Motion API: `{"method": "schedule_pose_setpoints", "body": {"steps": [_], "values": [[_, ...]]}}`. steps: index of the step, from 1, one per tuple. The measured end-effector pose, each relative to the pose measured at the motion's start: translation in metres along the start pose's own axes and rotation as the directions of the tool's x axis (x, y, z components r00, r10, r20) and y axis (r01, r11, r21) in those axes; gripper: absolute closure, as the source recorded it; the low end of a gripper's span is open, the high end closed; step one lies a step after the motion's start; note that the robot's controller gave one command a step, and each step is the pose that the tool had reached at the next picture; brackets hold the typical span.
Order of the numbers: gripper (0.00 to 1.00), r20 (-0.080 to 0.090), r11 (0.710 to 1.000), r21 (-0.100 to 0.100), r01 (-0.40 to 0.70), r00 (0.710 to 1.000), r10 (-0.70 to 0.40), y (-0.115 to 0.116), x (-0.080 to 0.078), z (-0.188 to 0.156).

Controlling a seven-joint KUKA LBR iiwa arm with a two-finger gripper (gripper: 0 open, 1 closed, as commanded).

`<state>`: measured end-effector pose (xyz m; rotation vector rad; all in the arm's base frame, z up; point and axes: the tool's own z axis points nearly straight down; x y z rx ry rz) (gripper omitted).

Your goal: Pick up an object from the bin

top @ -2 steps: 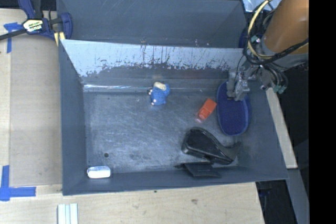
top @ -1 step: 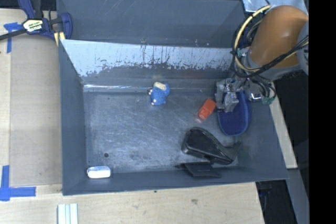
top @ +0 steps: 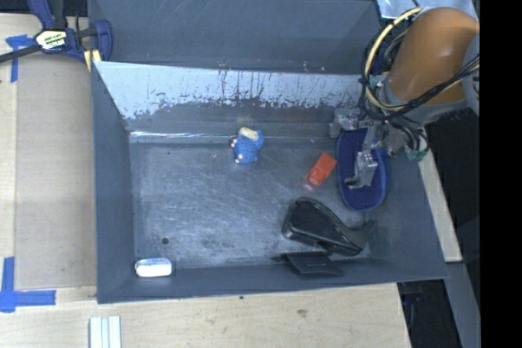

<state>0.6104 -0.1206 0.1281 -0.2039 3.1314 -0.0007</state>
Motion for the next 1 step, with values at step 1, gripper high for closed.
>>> {"method": "schedule_pose_setpoints", "body": {"steps": [1], "values": [[0.0,-0.003,0.933,-0.006,0.359,0.933,-0.359,0.0037,-0.007,0.0577]]}}
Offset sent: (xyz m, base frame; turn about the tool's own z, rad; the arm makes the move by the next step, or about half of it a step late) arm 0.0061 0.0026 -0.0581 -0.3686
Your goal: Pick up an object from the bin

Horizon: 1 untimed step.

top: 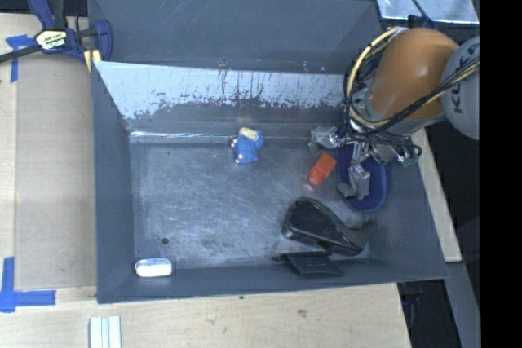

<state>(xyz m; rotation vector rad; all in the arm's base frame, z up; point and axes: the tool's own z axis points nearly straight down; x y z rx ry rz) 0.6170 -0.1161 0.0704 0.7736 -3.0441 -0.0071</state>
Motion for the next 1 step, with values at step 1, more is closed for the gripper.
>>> {"method": "schedule_pose_setpoints", "body": {"steps": [1], "values": [[1.0,0.003,1.0,0.003,-0.003,1.0,0.002,-0.0014,-0.0003,-0.0016]]}}
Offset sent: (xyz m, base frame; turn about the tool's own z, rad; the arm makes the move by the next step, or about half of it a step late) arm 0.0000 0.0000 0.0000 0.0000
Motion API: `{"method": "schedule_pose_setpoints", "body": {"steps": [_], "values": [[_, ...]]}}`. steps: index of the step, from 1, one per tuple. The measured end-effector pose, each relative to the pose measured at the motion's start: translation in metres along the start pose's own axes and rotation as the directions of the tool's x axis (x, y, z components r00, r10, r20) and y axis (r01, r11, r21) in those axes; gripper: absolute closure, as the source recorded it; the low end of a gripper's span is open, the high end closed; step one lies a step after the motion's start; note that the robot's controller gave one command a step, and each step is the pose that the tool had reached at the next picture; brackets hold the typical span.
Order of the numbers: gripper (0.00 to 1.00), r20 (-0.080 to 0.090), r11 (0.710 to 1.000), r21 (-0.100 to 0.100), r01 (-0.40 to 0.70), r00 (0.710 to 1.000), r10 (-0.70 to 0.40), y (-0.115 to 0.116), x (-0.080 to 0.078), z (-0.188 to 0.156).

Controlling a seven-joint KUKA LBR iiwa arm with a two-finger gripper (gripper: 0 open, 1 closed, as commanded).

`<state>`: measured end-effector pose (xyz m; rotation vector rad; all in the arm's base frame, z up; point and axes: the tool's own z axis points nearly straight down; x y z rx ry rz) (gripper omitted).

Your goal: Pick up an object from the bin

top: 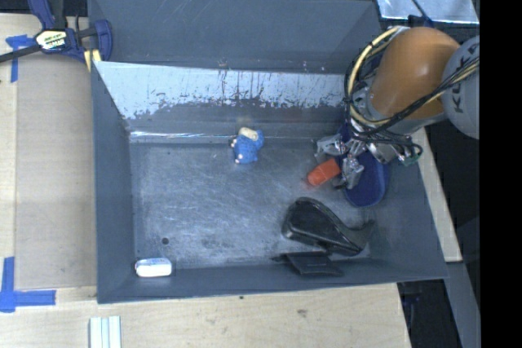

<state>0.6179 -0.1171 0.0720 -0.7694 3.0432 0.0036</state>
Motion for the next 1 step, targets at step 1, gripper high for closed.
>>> {"method": "schedule_pose_setpoints", "body": {"steps": [1], "values": [[1.0,0.005,1.0,0.009,-0.011,1.0,0.011,0.0051,0.0443,-0.15]]}}
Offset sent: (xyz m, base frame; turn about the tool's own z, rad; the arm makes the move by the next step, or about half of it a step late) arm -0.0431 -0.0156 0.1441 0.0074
